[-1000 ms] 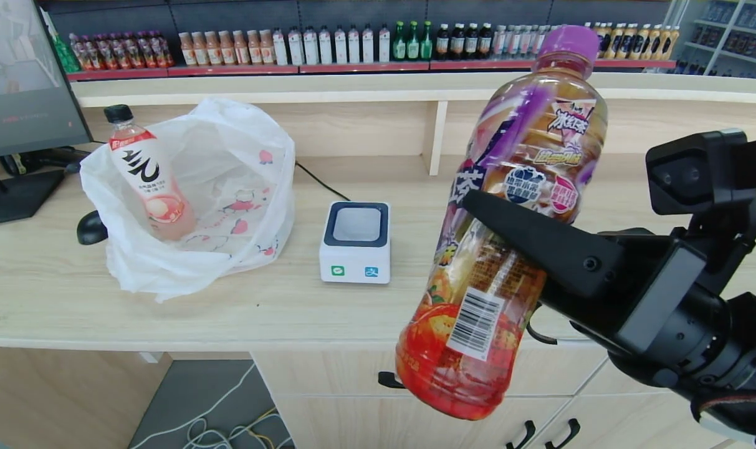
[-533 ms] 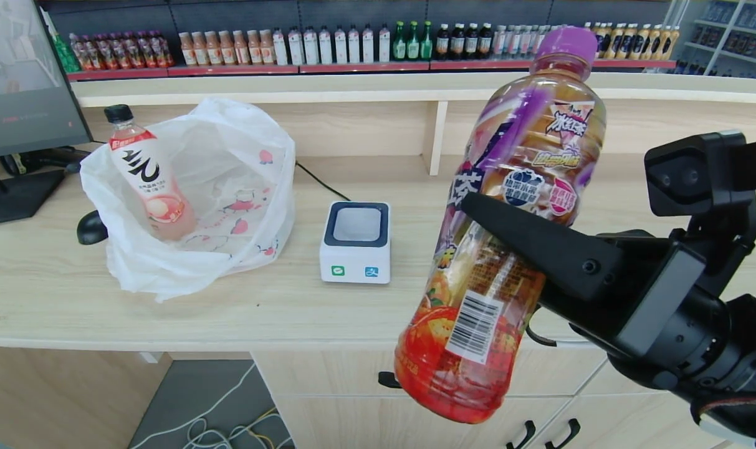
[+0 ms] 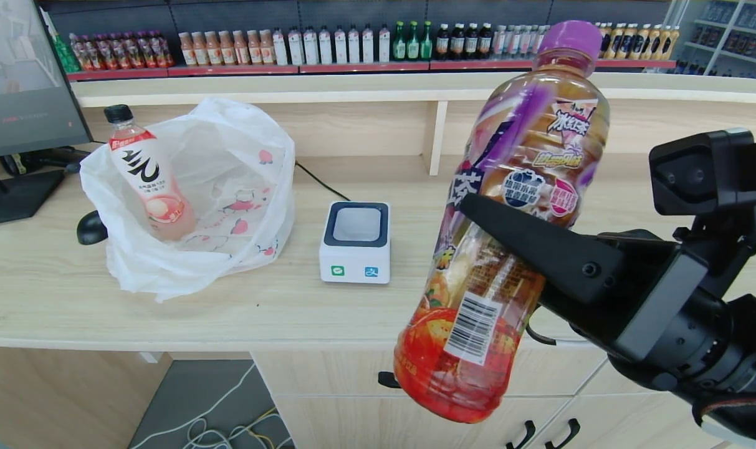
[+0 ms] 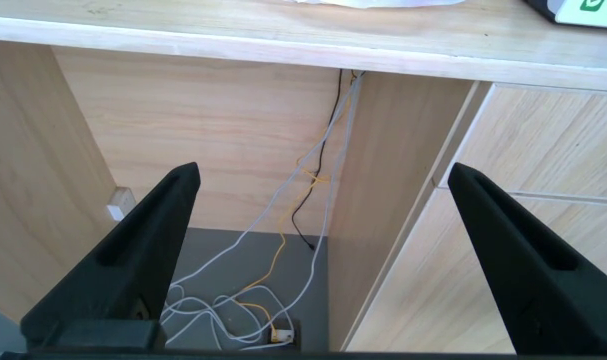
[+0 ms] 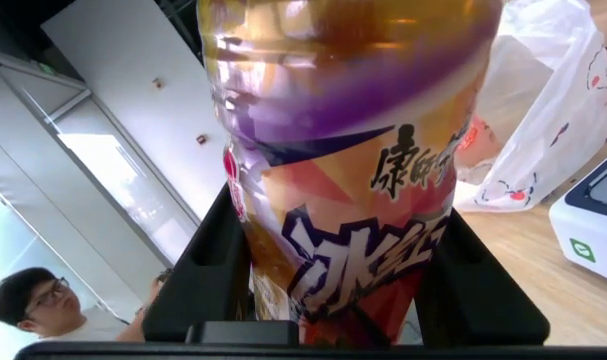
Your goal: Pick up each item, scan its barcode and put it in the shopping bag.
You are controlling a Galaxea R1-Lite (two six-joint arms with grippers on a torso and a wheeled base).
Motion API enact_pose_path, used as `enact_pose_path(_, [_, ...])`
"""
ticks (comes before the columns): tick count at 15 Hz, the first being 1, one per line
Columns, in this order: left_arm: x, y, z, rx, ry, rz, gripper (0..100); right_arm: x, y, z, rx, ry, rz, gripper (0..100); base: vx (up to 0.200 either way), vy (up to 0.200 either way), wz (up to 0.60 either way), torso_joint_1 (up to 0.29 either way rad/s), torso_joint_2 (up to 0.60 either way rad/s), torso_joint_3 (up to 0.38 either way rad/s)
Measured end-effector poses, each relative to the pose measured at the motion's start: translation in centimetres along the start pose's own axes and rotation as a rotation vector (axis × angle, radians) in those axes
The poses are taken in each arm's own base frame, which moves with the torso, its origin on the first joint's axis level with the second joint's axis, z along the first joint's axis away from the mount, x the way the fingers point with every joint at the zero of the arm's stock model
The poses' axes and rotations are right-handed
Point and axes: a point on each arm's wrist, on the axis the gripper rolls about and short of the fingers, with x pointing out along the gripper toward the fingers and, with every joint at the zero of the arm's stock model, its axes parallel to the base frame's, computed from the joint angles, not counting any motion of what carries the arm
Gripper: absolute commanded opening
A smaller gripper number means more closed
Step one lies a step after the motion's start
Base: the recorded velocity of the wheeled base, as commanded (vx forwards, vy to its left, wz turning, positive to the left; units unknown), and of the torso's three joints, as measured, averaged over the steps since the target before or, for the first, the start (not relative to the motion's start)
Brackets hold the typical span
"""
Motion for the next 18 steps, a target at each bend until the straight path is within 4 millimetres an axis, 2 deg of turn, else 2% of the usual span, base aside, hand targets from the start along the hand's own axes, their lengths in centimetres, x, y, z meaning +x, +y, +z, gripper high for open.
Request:
enact_pose_path(4, [0.0, 0.0, 0.0, 0.000, 0.000, 0.000, 100, -0.1, -0.1, -0.2, -0.091, 0.007, -0.005, 0, 0.000, 0.000, 0.00, 0.000, 0.00, 0.000])
enact_pose_path(10, [0.0, 0.0, 0.0, 0.000, 0.000, 0.000, 100, -1.0, 0.0, -0.4, -0.355, 0.026, -0.022, 0, 0.000, 0.000, 0.00, 0.000, 0.00, 0.000])
enact_pose_path(16, [0.0, 0.0, 0.0, 0.000, 0.000, 0.000, 100, -4.2, 1.2, -0.6, -0.563, 0.049, -0.067, 0, 0.000, 0.000, 0.00, 0.000, 0.00, 0.000])
enact_pose_path(18, [0.0, 0.0, 0.0, 0.000, 0.000, 0.000, 100, -5.6, 1.6, -0.5, -0.666, 0.033, -0.154, 0, 0.000, 0.000, 0.00, 0.000, 0.00, 0.000])
